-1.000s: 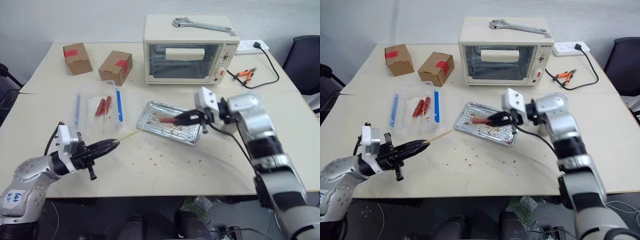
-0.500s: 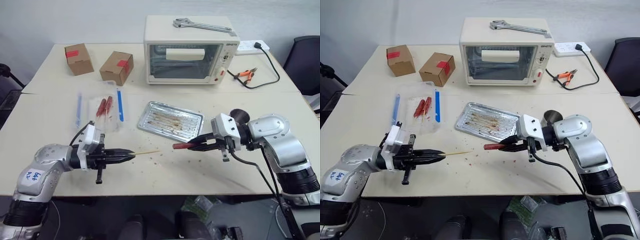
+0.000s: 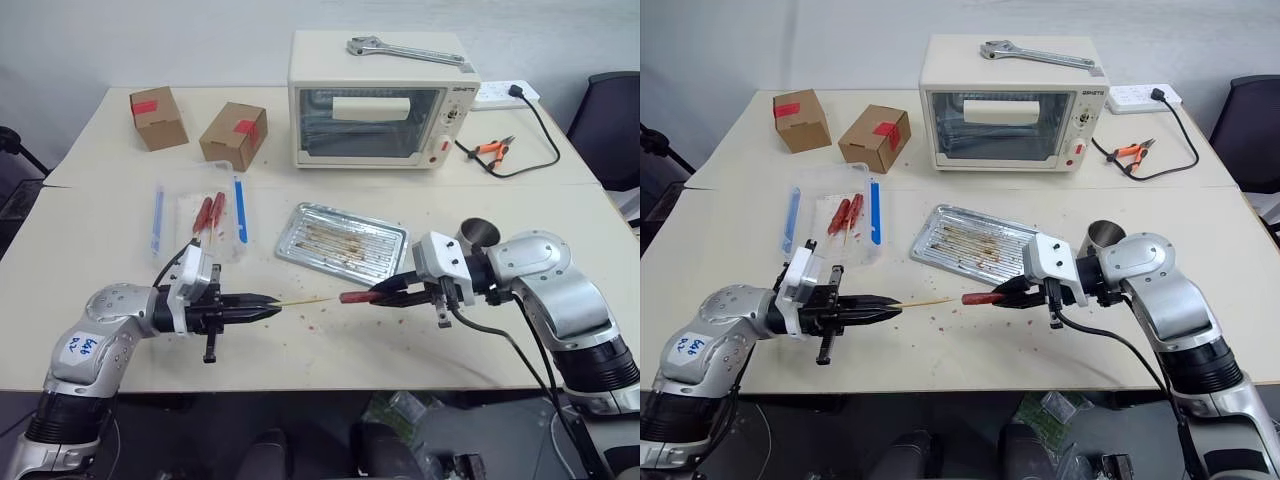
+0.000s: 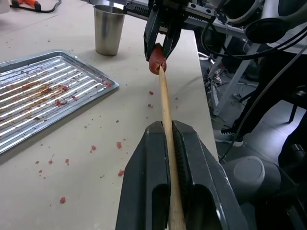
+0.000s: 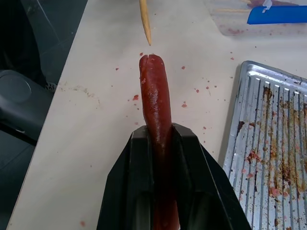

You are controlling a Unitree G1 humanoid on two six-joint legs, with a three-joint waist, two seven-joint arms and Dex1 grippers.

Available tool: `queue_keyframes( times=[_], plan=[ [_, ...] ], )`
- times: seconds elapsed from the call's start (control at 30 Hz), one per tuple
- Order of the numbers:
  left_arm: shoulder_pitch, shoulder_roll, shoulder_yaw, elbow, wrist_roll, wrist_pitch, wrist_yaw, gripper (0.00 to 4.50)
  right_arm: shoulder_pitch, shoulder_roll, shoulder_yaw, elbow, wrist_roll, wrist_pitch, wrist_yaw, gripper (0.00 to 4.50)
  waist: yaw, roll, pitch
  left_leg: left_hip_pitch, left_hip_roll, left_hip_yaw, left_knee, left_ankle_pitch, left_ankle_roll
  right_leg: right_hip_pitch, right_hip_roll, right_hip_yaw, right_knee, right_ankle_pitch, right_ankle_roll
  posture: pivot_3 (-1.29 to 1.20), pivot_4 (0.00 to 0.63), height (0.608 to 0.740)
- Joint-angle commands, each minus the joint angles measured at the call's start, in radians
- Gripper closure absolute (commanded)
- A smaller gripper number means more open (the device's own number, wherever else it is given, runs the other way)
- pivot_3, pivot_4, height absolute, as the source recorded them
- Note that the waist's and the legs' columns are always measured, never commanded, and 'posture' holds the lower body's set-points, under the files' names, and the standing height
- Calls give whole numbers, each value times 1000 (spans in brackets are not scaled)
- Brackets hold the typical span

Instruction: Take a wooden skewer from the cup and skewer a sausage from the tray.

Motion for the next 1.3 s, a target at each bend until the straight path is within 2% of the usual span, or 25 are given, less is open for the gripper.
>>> queue_keyframes(
  times=[0.03,1.3],
  plan=[
    [-4,-2,3,-24,3,-1,1,4500,6,-14,3,-44,21,3,-3,4278,0,0,0,0,0,0,0,0,0,0,0,0,0,0,0,0,150,740],
    [23,-11,-2,-18,29,-3,4,4500,-19,-29,7,12,27,-3,-12,4278,0,0,0,0,0,0,1,0,0,0,0,0,0,0,0,0,150,740]
  ],
)
